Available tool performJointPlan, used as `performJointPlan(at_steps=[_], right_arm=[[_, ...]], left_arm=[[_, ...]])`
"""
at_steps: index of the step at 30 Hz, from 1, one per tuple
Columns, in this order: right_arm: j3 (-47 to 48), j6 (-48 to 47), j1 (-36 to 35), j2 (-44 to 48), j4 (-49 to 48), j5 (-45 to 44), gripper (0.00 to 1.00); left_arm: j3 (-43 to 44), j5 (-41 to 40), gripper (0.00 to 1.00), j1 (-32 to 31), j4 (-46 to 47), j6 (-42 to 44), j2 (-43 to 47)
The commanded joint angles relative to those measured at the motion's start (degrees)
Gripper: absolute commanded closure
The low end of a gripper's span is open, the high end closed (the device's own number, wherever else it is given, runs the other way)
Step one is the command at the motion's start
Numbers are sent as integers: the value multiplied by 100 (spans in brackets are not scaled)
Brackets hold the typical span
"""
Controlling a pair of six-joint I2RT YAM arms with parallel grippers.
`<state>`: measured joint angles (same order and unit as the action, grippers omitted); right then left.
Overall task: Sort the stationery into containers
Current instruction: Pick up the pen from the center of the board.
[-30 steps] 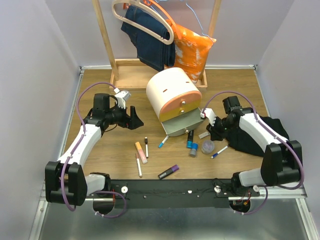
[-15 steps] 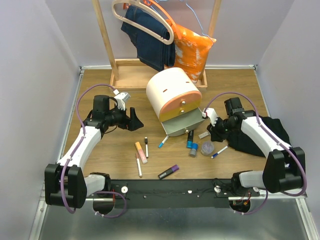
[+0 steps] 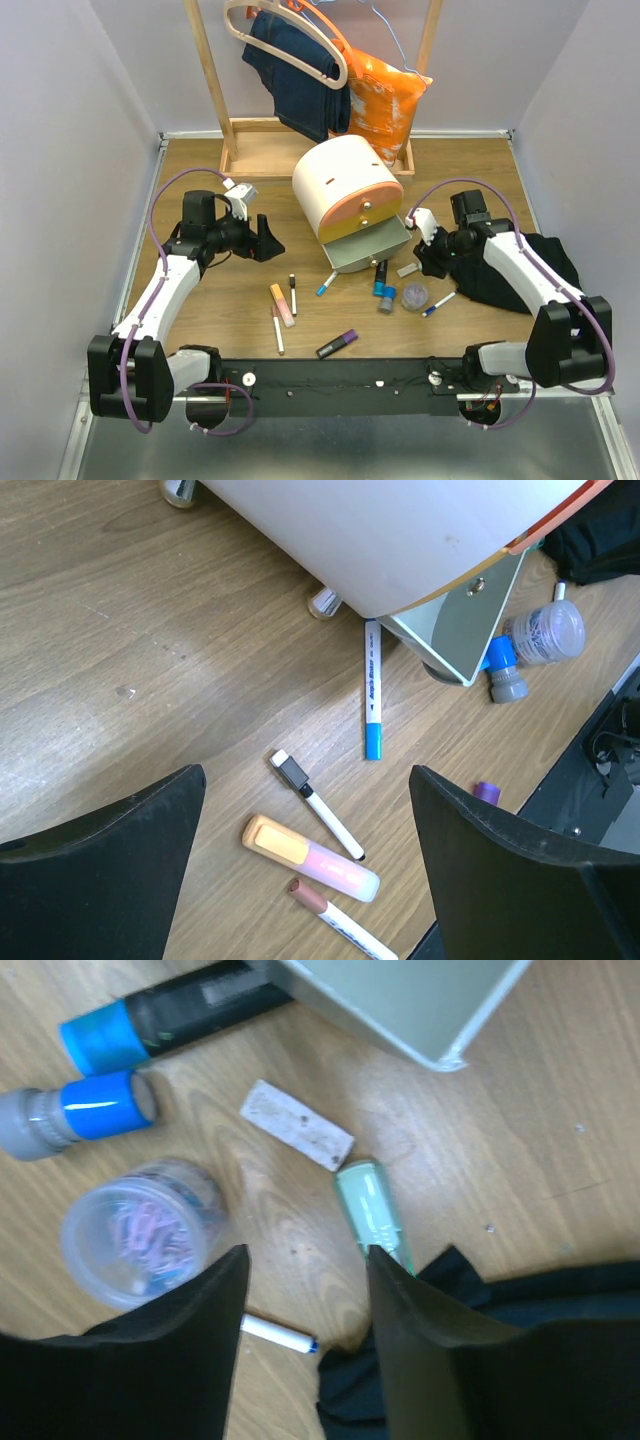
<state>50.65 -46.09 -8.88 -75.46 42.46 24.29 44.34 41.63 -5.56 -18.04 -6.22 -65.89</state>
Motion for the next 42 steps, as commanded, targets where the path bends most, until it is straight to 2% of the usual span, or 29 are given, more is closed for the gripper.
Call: performJointPlan(at_steps=[1,2,3,5,15,28,32,37,42], right_arm=[[85,-322,176,-179,-448,-355,36],[94,-374,194,-223,-518,-381,34],[137,-488,212,-371,-537,-416,25],[190,-620,291,-504,-537,-408,24],[278,-1877,502,-1119,-616,-179,27],[463,-2405,519,-1946,-475,110,32],[393,-2502,519,-2069,-492,120,36],[366,-2502,519,-2069,-326,154,55],[349,-2396,519,-1386,-19,155,61]], left_arm=[[-13,30,8,73,-129,156,85],[13,30,8,73,-155,173,76],[22,38,8,73,-182,182,85],[49,39,8,82,-252,244,41],[330,-93,8,152,-551,525,-258],[629,-295,8,275,-771,815,-636],[646,-339,8,284,-788,850,-706],[646,-296,8,284,-710,798,-785],[533,-208,8,284,-490,657,-777]])
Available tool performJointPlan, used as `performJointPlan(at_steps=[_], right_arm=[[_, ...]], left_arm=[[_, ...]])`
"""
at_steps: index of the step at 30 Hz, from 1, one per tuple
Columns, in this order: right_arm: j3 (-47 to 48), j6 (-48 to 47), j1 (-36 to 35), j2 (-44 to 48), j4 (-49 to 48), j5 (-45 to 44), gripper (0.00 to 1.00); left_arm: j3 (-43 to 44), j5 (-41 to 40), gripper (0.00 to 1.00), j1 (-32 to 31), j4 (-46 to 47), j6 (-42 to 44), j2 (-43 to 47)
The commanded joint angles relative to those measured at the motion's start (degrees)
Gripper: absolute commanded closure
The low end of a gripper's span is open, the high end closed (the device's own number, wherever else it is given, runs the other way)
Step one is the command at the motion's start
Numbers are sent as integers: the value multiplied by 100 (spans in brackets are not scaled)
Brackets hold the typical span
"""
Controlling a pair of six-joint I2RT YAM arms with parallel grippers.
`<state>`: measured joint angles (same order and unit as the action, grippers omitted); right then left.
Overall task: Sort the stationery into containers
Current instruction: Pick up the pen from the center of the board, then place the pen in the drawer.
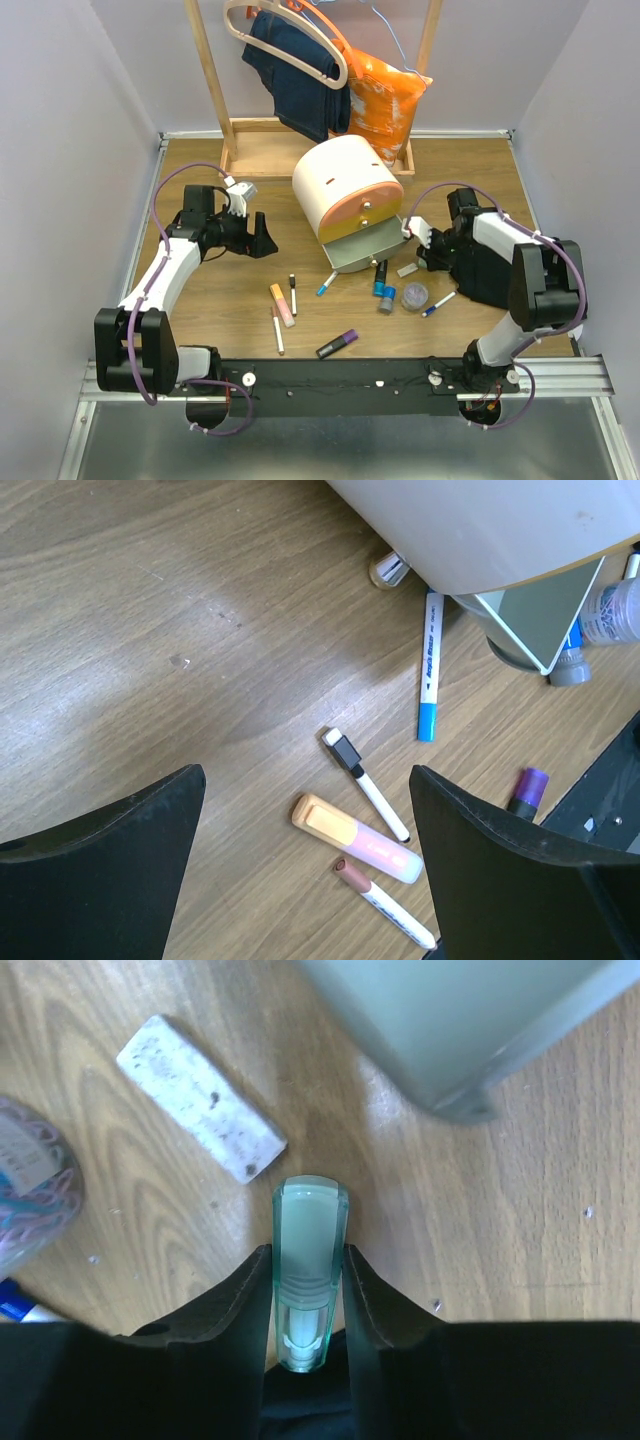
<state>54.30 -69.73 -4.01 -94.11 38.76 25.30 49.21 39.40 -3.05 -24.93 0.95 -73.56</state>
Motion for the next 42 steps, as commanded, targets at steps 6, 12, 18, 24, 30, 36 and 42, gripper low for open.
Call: performJointPlan(at_steps=[6,12,18,24,30,36,42], right_arm=[[291,179,41,1394,939,54,64],[985,574,23,1992,1204,449,64],[1565,646,-486,1791,1029,450,65],[1812,452,-1330,1414,826,177,65],[1795,303,-1822,1123,642,133,65],[1803,215,-2016,841,527,115,65],[1794,223,-2130,648,466,142,64]], left_arm=[[-166,165,8,32,611,-367,70],[-429,279,8,32,1095,-613,166],[-483,297,8,32,1271,-693,254],[-614,262,8,32,1254,-702,474],[-764,235,8,76,1157,-693,711],[-816,235,8,243,1139,-719,826],[-904,261,8,252,1130,-745,887]])
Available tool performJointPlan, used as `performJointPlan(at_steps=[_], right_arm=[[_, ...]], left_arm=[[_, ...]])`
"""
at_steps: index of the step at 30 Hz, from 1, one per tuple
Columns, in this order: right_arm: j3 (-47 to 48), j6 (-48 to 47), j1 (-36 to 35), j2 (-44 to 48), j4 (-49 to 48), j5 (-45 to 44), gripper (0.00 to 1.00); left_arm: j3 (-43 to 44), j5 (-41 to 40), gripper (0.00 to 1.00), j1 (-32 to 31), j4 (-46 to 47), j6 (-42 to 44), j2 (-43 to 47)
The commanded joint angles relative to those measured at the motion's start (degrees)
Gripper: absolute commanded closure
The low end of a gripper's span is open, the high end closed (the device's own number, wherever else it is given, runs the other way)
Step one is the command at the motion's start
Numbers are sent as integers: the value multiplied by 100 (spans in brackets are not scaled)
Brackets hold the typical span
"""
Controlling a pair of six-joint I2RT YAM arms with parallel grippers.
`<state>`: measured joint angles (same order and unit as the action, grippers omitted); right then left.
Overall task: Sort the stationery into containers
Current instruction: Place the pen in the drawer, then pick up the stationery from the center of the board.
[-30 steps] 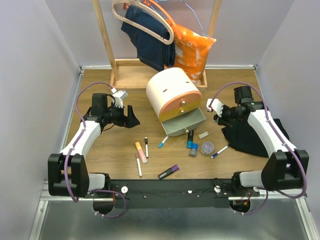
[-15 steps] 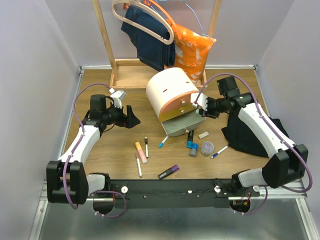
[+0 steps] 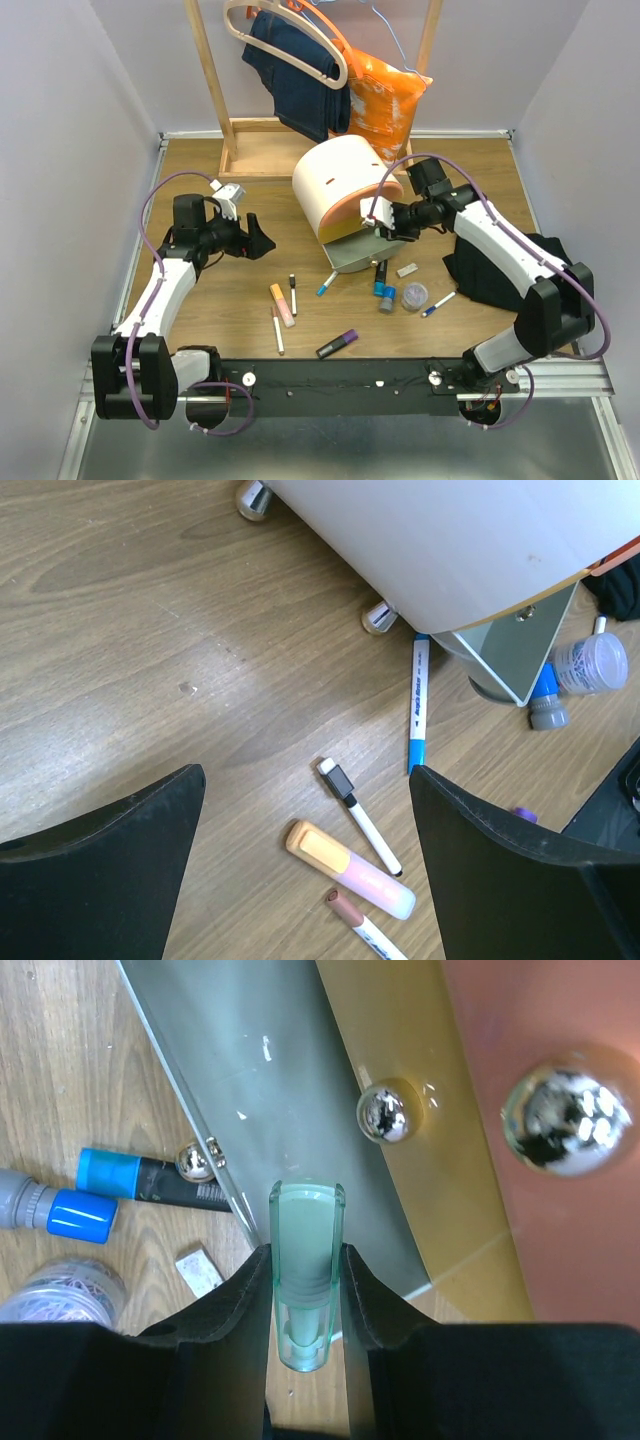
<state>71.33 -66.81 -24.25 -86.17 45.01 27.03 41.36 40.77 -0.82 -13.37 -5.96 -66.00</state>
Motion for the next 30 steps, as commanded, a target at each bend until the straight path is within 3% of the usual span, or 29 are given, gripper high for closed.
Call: performJointPlan(at_steps=[1,5,10,14,20,30], right_arm=[[39,-52,-124,-146,-212,-39,61],[-93,-34,-203,-137,-440,-92,45],[65,167,-212,-32,-275,-250,39],[145,125,-168,406,383,-426,40],[-558,-640,227,953,1280,-444,48],[-1104,-1343,825,620,1370,-330,55]], left_arm=[[-120,132,8,29,-26,-55,131],[-102,132,8,29,-26,-63,105],[-23,141,8,38,-61,-46,61],[-32,132,8,29,-61,-72,70],[-85,159,8,29,-149,-11,43],[144,106,8,29,-421,235,-159]])
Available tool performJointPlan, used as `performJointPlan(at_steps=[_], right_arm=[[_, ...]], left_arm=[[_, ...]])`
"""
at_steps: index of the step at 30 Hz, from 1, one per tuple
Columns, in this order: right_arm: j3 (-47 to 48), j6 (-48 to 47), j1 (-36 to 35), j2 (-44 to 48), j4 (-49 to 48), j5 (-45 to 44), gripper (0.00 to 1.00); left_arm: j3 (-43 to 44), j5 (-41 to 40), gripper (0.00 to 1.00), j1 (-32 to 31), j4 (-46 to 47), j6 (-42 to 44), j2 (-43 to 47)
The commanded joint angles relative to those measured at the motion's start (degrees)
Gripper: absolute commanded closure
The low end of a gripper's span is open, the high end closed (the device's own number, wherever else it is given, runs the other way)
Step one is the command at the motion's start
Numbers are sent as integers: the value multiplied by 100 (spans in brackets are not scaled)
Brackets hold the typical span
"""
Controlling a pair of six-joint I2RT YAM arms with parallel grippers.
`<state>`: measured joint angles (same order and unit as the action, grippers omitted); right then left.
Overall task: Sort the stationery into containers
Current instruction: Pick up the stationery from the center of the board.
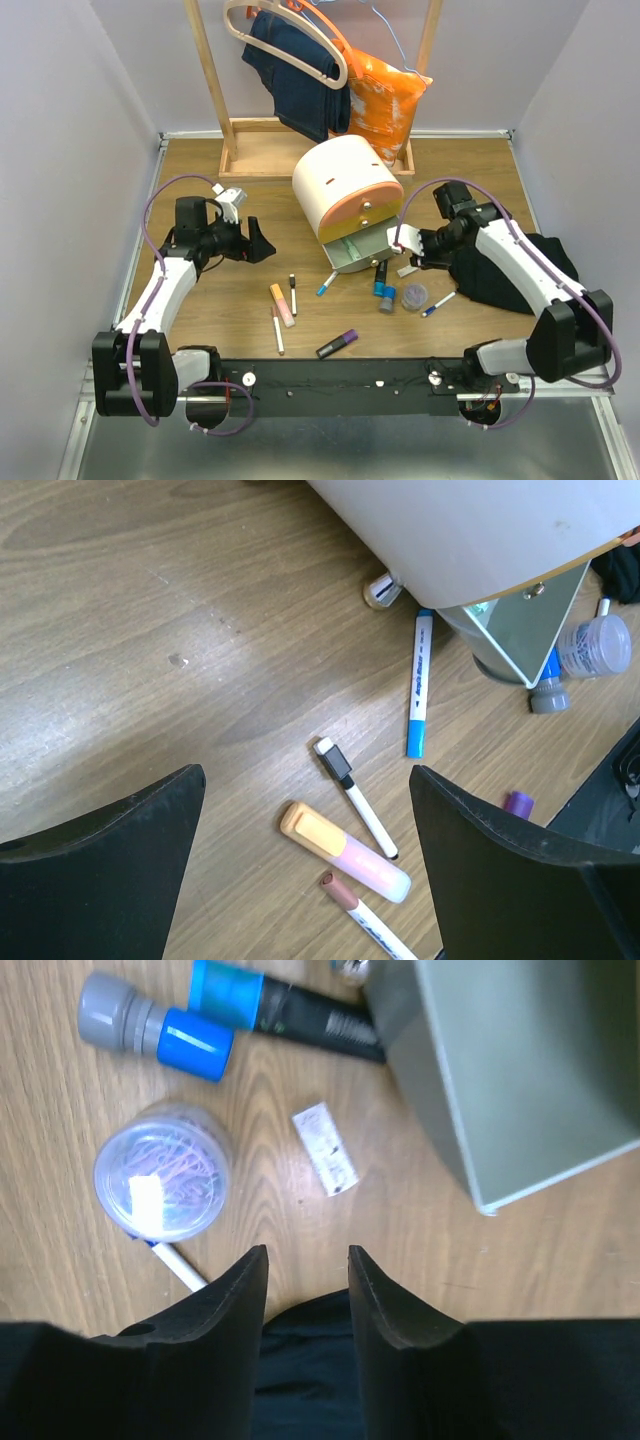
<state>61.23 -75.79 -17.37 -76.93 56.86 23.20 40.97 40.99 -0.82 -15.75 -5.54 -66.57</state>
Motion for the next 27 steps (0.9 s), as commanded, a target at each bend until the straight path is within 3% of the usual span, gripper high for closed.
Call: performJointPlan(at_steps=[1,11,27], right_arm=[[-103,-506,137,-366,133,88,55],[-24,-973,137,-1386,-509,308,54],[-708,-1597,137,-1510,-1010,229,53]], left_arm=[[227,84,8,29,-227,211,-111],[306,-21,8,275,-578,431,-6],[315,-21,8,548,-622,457,-84]])
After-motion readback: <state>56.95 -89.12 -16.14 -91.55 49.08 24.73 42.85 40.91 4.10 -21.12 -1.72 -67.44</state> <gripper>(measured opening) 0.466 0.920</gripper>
